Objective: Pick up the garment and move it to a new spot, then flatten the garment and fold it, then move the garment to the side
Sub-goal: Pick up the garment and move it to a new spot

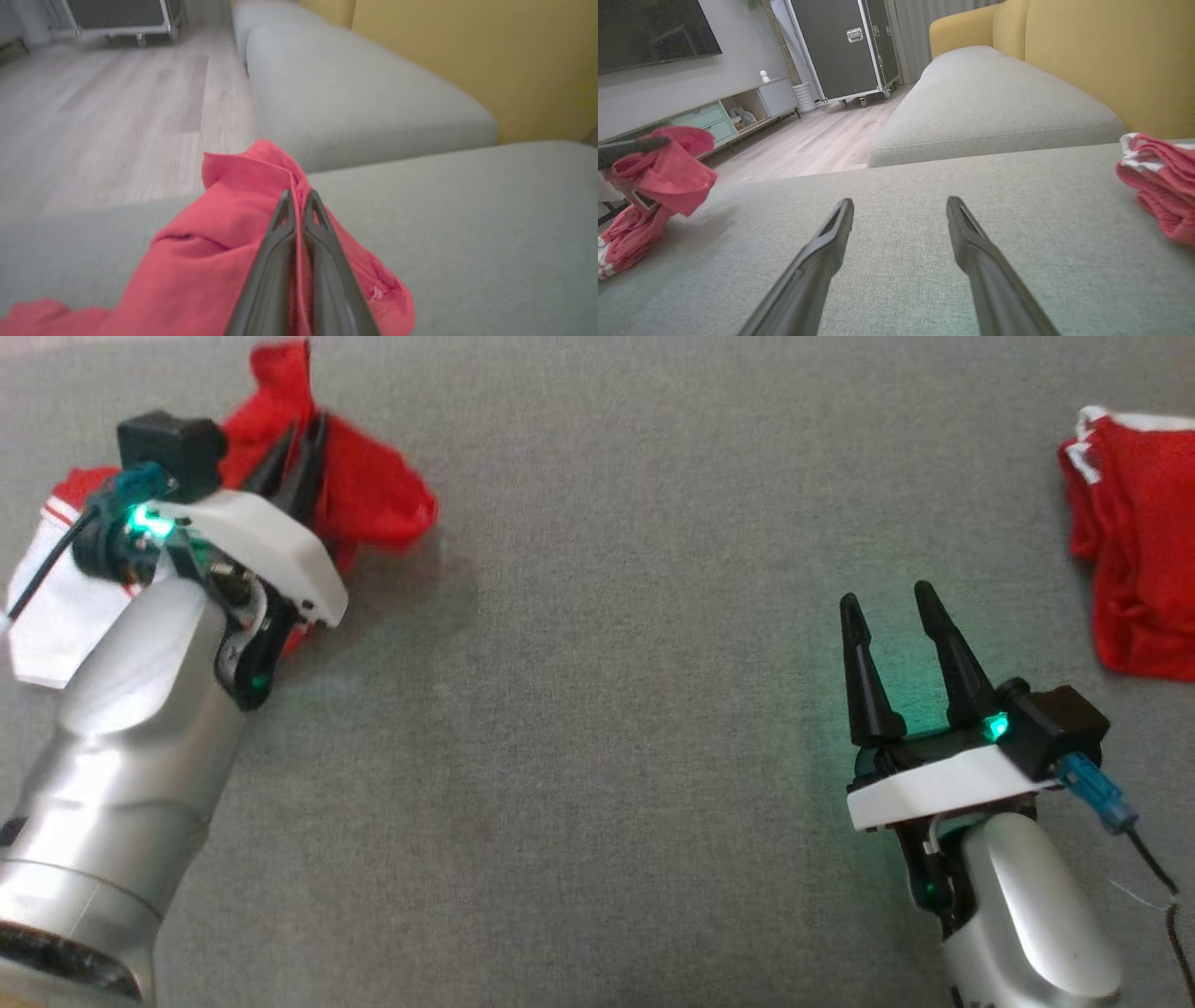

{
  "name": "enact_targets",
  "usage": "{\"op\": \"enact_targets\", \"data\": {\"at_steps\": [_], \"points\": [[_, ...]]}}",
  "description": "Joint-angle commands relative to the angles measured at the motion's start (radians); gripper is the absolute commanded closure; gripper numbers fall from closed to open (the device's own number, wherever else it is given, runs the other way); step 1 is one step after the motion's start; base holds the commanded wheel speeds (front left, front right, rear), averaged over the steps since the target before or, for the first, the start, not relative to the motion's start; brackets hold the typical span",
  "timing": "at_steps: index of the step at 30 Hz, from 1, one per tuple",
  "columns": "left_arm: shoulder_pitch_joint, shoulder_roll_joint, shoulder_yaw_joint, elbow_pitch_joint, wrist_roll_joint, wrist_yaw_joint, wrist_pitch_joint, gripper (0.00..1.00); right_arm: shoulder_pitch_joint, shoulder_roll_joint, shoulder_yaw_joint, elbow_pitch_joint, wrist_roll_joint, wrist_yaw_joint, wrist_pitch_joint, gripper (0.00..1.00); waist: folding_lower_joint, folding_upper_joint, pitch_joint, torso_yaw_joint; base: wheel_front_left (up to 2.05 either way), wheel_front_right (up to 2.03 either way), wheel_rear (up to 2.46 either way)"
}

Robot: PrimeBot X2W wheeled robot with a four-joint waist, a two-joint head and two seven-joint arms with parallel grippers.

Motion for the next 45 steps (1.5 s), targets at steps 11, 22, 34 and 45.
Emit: {"op": "enact_targets", "data": {"at_steps": [11,22,34,45], "points": [[-0.071,0.061,-0.052,-0.216,0.116,0.004,-0.229,1.0,0.025,-0.002,0.032,0.0,0.018,0.003,-0.011,0.0,0.0,0.0,-0.139,-0.016,0.0,0.0,0.0],[-0.041,0.076,-0.097,-0.39,0.132,0.052,-0.116,1.0,0.028,-0.002,0.058,-0.014,0.054,0.003,-0.011,0.0,0.0,0.0,-0.155,-0.113,0.0,0.0,0.0],[-0.134,-0.002,-0.226,-0.32,0.173,0.015,-0.048,0.93,-0.061,-0.002,0.119,-0.052,0.116,0.003,-0.011,0.0,0.0,0.0,-0.003,-0.297,0.0,0.0,0.0],[-0.246,-0.051,-0.246,-0.078,0.203,0.006,-0.216,0.0,-0.077,-0.002,0.093,-0.053,0.115,0.003,-0.011,0.0,0.0,0.0,0.03,-0.287,0.0,0.0,0.0]]}}
